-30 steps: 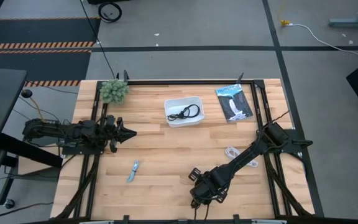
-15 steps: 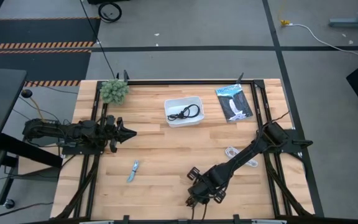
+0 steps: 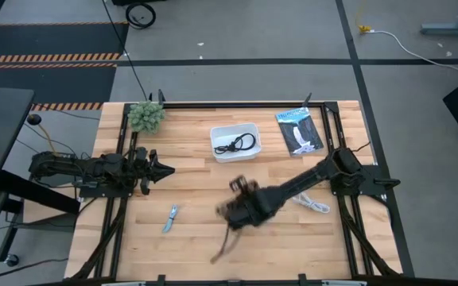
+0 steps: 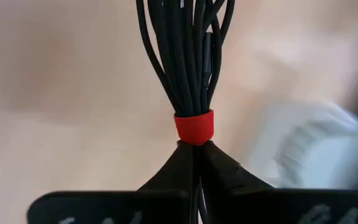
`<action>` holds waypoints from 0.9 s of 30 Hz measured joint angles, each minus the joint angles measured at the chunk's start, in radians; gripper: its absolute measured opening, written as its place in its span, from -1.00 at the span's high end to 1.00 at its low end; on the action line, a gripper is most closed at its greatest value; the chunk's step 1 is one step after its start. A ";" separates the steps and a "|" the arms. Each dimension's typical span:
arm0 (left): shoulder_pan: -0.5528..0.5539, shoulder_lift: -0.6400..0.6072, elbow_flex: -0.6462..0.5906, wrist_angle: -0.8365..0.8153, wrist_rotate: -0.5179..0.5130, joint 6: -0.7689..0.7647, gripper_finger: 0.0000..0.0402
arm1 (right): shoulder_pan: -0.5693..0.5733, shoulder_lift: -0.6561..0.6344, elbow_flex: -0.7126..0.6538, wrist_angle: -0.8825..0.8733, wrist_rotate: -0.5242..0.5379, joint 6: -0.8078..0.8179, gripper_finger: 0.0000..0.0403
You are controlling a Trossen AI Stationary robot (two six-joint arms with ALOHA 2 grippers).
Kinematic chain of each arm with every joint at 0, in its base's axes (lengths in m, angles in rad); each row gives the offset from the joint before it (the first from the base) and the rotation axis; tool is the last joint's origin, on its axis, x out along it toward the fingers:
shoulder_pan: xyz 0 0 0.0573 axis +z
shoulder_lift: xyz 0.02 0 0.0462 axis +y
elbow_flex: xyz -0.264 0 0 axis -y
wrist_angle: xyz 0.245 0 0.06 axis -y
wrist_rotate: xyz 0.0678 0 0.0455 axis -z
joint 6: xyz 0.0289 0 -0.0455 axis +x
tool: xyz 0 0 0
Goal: Pick and place USB-C Cables
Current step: Put the black charger cable into the bin
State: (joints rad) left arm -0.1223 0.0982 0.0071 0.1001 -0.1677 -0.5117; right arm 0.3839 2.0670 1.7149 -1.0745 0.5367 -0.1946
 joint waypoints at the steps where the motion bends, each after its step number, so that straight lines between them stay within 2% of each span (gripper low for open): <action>1: 0.000 0.000 0.000 0.000 0.000 0.000 0.82 | -0.016 0.000 0.004 -0.010 0.074 0.024 0.90; 4: 0.000 0.000 0.000 0.000 0.000 0.000 0.82 | -0.071 -0.001 0.006 -0.049 0.263 0.035 0.89; 6: 0.000 0.000 0.000 0.000 0.000 0.000 0.82 | -0.113 -0.001 0.006 -0.073 0.327 0.006 0.88; 16: 0.000 0.000 0.000 0.000 0.000 0.000 0.82 | -0.366 -0.001 0.005 -0.055 0.334 -0.049 0.88; 20: 0.000 0.000 0.000 0.000 0.000 0.000 0.82 | -0.450 -0.001 0.005 -0.026 0.249 -0.055 0.88; 25: 0.000 0.000 0.000 0.000 0.000 0.000 0.82 | -0.535 -0.001 0.005 0.047 -0.037 -0.101 0.88; 27: 0.000 0.000 0.000 0.000 0.000 0.000 0.82 | -0.556 -0.001 0.005 0.079 -0.091 -0.113 0.87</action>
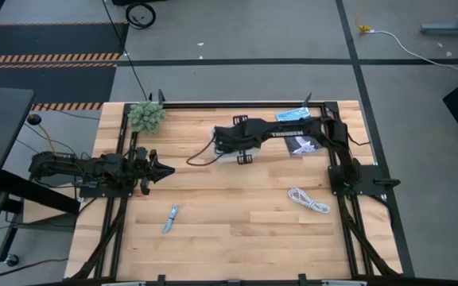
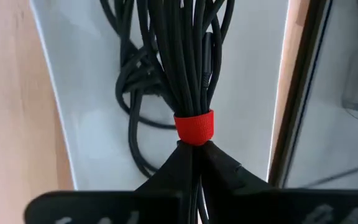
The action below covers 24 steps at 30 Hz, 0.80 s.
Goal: Pick and place USB-C Cables
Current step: Put the black charger cable into the bin, then put the white charger cable into the bin
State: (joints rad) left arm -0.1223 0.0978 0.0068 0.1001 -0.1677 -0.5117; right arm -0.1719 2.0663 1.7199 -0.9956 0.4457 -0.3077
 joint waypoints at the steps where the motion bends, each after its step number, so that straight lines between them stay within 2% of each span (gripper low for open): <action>1: 0.000 0.000 0.000 0.000 0.000 0.000 0.82 | -0.007 0.000 0.000 0.008 -0.015 -0.008 0.86; 4: 0.000 0.000 0.000 0.000 0.000 0.000 0.82 | -0.021 0.000 0.000 0.016 -0.046 -0.036 0.78; 7: 0.000 0.000 0.000 0.000 0.000 0.000 0.82 | -0.027 0.000 0.000 0.012 -0.065 -0.028 0.61; 15: 0.000 0.000 0.000 0.000 0.000 0.000 0.82 | -0.002 0.000 0.004 -0.018 -0.044 0.088 0.15; 18: 0.000 0.000 0.000 0.000 0.000 0.000 0.82 | 0.041 -0.002 0.031 -0.042 -0.050 0.154 0.08; 24: 0.000 0.000 0.000 0.000 0.000 0.000 0.82 | 0.151 -0.005 0.110 -0.092 -0.088 0.224 0.08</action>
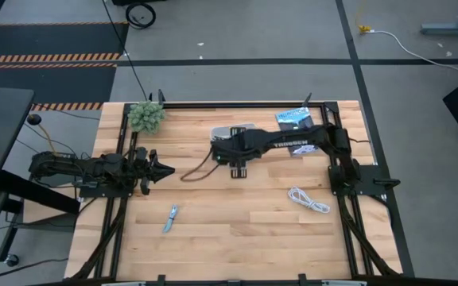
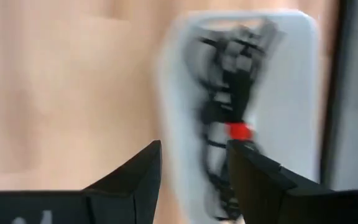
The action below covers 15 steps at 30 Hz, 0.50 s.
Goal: Pick and place USB-C Cables
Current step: Put the white charger cable into the bin
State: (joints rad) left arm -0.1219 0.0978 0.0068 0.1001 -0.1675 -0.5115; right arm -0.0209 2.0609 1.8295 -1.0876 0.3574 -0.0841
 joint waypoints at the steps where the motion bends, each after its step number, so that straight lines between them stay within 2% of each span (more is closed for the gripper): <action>1: 0.000 0.000 0.000 0.000 0.000 0.000 0.82 | 0.018 0.000 0.004 -0.001 -0.023 0.010 0.08; 7: 0.000 0.000 0.000 0.000 0.000 0.000 0.82 | 0.109 0.000 -0.017 -0.060 -0.198 0.102 0.08; 12: 0.000 0.000 0.000 0.000 0.000 0.000 0.82 | 0.175 -0.004 -0.068 -0.281 -0.221 0.229 0.08; 15: 0.000 0.000 0.000 0.000 0.000 0.000 0.82 | 0.210 -0.045 -0.134 -0.317 -0.224 0.318 0.08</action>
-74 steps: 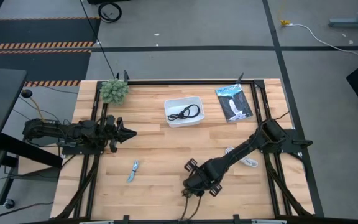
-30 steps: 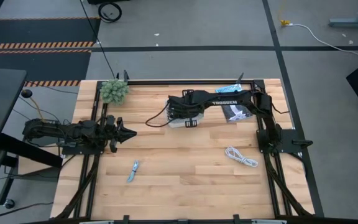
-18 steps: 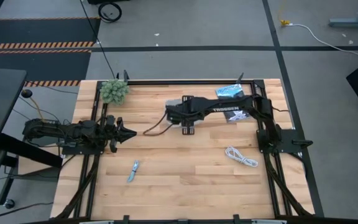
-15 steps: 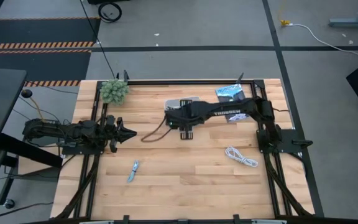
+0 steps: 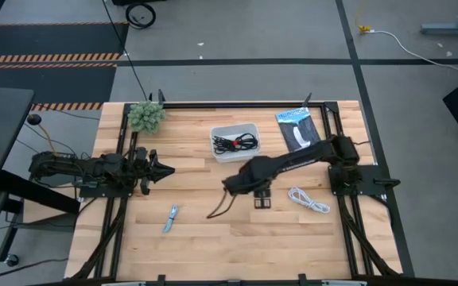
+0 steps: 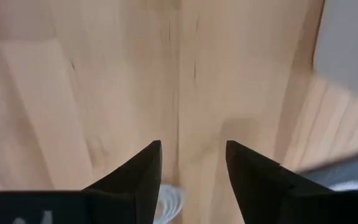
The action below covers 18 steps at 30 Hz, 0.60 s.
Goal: Pick and place USB-C Cables
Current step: Put the white charger cable into the bin
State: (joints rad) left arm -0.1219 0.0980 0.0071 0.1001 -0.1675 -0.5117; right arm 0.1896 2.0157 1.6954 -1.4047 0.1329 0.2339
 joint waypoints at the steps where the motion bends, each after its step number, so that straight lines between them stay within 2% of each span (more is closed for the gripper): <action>1: 0.000 0.000 0.000 0.000 0.000 0.000 0.82 | 0.014 -0.025 -0.028 0.000 0.000 0.026 0.09; 10: 0.000 0.000 0.000 0.000 0.000 0.000 0.82 | 0.091 -0.297 -0.385 0.125 -0.016 0.386 0.08; 18: 0.000 0.000 0.000 0.000 0.000 0.000 0.82 | 0.103 -0.475 -0.674 0.189 -0.202 0.585 -0.01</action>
State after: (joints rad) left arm -0.1219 0.0978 0.0071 0.1001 -0.1673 -0.5117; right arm 0.2928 1.5402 1.0216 -1.2160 -0.0687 0.8192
